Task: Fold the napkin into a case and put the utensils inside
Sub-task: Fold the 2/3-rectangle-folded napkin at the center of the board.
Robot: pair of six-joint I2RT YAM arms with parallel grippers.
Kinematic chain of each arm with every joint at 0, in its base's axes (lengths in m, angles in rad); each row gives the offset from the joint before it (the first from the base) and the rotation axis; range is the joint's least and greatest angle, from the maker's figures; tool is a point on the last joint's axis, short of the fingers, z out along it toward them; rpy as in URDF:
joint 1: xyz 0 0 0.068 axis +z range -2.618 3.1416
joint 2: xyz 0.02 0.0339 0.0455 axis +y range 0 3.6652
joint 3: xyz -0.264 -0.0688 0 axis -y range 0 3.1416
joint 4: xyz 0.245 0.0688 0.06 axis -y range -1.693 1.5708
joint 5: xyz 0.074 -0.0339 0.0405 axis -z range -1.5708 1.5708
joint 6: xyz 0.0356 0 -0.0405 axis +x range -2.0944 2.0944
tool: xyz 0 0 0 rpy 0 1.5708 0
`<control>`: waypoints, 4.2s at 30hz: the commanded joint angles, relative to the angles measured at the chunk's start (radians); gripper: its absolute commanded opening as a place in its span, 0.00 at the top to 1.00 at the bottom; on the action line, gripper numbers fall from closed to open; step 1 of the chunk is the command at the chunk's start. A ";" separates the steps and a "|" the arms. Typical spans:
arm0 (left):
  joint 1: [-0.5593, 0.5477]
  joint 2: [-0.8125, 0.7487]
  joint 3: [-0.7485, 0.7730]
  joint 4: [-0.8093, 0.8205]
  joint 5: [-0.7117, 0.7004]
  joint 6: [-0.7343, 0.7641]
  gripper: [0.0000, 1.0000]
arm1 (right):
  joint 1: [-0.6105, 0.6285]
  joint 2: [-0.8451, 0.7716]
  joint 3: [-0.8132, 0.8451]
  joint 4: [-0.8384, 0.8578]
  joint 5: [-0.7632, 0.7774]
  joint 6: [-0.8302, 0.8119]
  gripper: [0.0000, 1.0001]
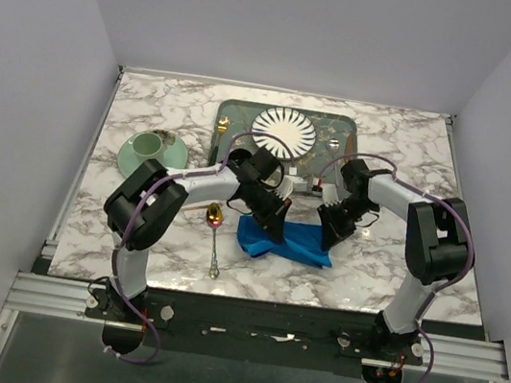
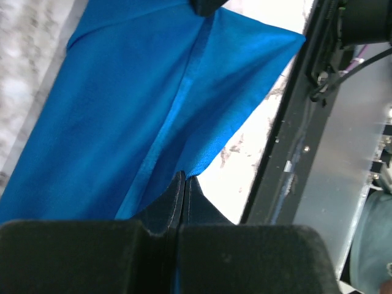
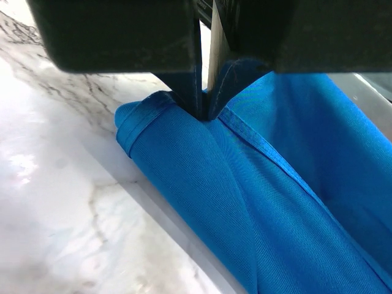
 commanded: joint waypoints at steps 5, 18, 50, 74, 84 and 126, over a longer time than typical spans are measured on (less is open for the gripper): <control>0.006 0.023 0.070 0.062 0.007 -0.054 1.00 | 0.011 0.009 -0.018 -0.013 0.032 -0.067 0.84; 0.085 0.187 0.106 0.091 -0.002 -0.057 1.00 | 0.011 0.038 0.030 -0.039 0.040 -0.079 0.84; 0.088 0.213 0.120 0.038 0.004 0.006 1.00 | -0.101 -0.020 0.232 -0.208 -0.190 -0.042 0.43; 0.094 0.088 0.046 0.186 0.103 -0.019 0.67 | -0.043 0.067 0.168 -0.147 -0.127 -0.097 0.99; 0.111 -0.130 0.012 0.000 0.005 0.192 0.48 | -0.043 0.102 0.189 -0.116 -0.130 -0.015 0.99; -0.329 -0.204 -0.081 -0.079 -0.271 0.955 0.36 | -0.043 0.199 0.225 -0.067 -0.063 0.084 0.99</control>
